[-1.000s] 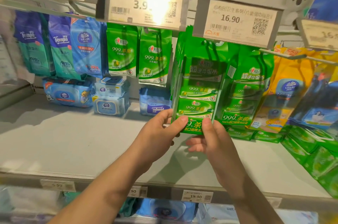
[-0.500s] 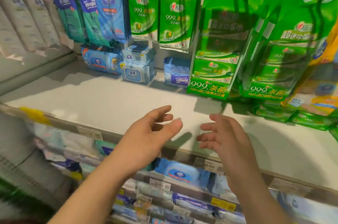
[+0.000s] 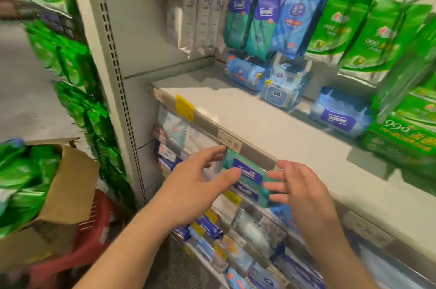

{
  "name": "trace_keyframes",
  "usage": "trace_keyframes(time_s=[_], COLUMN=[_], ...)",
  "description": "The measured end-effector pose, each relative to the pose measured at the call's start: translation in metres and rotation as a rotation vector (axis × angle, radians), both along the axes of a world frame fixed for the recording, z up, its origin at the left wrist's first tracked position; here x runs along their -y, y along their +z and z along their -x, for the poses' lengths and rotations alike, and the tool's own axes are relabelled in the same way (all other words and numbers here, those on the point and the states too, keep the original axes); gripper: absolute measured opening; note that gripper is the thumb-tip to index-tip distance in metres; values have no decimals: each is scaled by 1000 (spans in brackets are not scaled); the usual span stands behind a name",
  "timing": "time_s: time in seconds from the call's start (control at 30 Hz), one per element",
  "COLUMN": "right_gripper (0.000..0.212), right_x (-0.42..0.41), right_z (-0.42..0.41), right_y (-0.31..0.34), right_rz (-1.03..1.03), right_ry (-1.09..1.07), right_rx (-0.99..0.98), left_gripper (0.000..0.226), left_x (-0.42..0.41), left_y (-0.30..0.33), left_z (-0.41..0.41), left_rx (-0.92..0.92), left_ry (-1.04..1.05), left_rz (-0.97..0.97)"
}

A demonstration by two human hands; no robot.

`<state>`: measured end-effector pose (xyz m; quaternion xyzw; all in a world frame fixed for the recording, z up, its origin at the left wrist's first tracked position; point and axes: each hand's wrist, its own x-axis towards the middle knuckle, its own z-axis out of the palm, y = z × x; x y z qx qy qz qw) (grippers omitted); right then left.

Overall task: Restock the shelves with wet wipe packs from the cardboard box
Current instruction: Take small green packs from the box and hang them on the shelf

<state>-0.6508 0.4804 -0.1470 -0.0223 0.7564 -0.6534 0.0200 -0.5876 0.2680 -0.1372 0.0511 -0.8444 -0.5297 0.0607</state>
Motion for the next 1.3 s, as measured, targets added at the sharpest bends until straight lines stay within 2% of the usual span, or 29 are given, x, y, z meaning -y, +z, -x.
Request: trace_keyframes(time_s=[0.2,0.37,0.5,0.63,0.7,0.8,1.0,1.13,1.3], right_gripper=[19,23,22,19,20,37,45,46,47], right_x=[108,185,236,276,294,318,371,417,478], right_z=[-38,-79,-109,-128,-129,-129,-108,-79,-45], right_y=[-10,-21,-14,-11,-16,-15,-12,-21,-27], right_rz=[-111,-311,-421,-493,-490,-506,-619,-503,-476], right_ry=[176,339,416,524,562,604,724,771,874], right_rx=[31,-65,-114,-136,-153,-201,-282,-207,-210], left_gripper=[77,93,80,82,76,74,90,90,102], left_x=[106,181,224,254,266,282,324,360,408], left_y=[-19,-40,-47,-49,-50,-51,-53,-48,-42], left_z=[-84,-157,-202,-231,-240,-246,-236,-217,-197], left_rx=[32,88,91,82,79,87,129,182,257], left_ry=[201,373,449,501,527,560,614,660,734], left_rz=[11,11,41,15,9,16,-2,57,153])
